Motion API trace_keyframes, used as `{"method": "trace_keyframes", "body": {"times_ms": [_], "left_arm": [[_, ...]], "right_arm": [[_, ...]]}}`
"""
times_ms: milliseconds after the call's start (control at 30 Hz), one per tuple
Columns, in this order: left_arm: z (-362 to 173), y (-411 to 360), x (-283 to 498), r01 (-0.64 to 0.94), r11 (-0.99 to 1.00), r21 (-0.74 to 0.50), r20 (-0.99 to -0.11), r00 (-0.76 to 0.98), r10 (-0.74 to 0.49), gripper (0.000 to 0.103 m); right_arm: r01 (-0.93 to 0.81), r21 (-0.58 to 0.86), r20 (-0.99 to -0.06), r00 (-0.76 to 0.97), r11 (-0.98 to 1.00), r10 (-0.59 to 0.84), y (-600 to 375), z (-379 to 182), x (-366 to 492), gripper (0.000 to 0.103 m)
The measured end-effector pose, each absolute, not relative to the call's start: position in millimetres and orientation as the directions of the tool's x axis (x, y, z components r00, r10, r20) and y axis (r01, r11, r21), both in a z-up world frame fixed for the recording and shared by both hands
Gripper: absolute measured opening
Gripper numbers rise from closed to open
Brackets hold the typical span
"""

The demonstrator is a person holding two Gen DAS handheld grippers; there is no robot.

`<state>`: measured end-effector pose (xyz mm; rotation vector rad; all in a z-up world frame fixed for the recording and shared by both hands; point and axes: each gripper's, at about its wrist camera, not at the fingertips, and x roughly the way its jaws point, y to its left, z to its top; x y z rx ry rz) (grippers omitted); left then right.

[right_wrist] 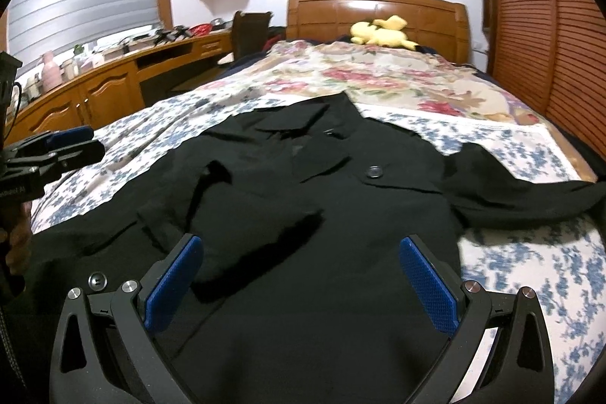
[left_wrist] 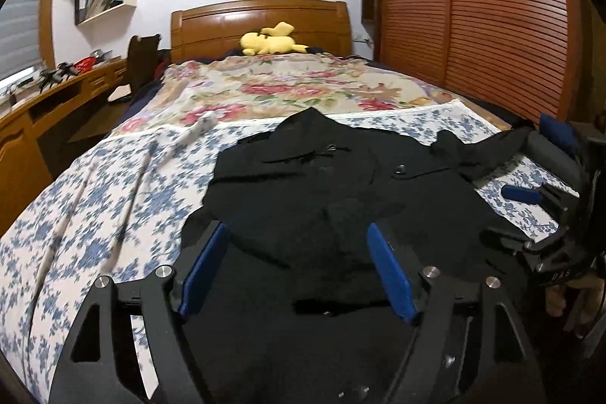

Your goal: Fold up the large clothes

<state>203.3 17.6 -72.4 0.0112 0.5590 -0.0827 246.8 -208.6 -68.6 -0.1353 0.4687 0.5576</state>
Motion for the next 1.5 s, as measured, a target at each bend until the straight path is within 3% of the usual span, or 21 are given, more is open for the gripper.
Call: {"method": "trace_keyframes", "body": {"times_ms": [100,533,700,767,800,867,967,1100,1333,1500], "left_arm": [[-75,32,195,0.061,0.998,-0.027,-0.521,0.851,-0.066,0.077],[-72,84,153,0.008,1.000,-0.014,-0.502,0.865,-0.014,0.077],[-70,104,141,-0.007,1.000,-0.024,-0.493,0.870,-0.005,0.077],[-68,110,138,-0.010,1.000,-0.025,-0.490,0.872,-0.004,0.077],[-68,112,138,-0.008,1.000,-0.029,-0.490,0.872,-0.007,0.077],[-69,115,138,0.004,0.999,-0.041,-0.497,0.868,-0.023,0.077],[-68,114,137,0.018,0.999,-0.042,-0.499,0.866,-0.037,0.077],[-67,108,133,0.048,0.998,-0.044,-0.495,0.867,-0.063,0.077],[-69,87,130,0.111,0.992,-0.061,-0.500,0.857,-0.127,0.077],[-69,66,130,0.156,0.986,-0.058,-0.500,0.850,-0.164,0.077]], "right_arm": [[-0.584,-0.006,-0.481,0.713,0.812,0.509,-192,-72,248,0.097],[-0.737,-0.049,-0.549,0.584,0.675,0.598,-119,-81,259,0.062],[-0.766,-0.092,-0.608,0.549,0.636,0.573,-92,-83,271,0.058],[-0.763,-0.141,-0.642,0.556,0.631,0.528,-82,-86,278,0.046],[-0.752,-0.176,-0.657,0.571,0.636,0.493,-77,-88,281,0.035],[-0.716,-0.250,-0.675,0.612,0.652,0.412,-74,-93,290,0.028],[-0.713,-0.267,-0.689,0.612,0.648,0.389,-78,-94,298,0.008],[-0.682,-0.256,-0.630,0.656,0.685,0.417,-99,-73,293,0.005],[-0.579,-0.165,-0.435,0.769,0.798,0.468,-192,-23,244,0.004],[-0.531,-0.119,-0.417,0.794,0.839,0.443,-241,-18,214,0.004]]}}
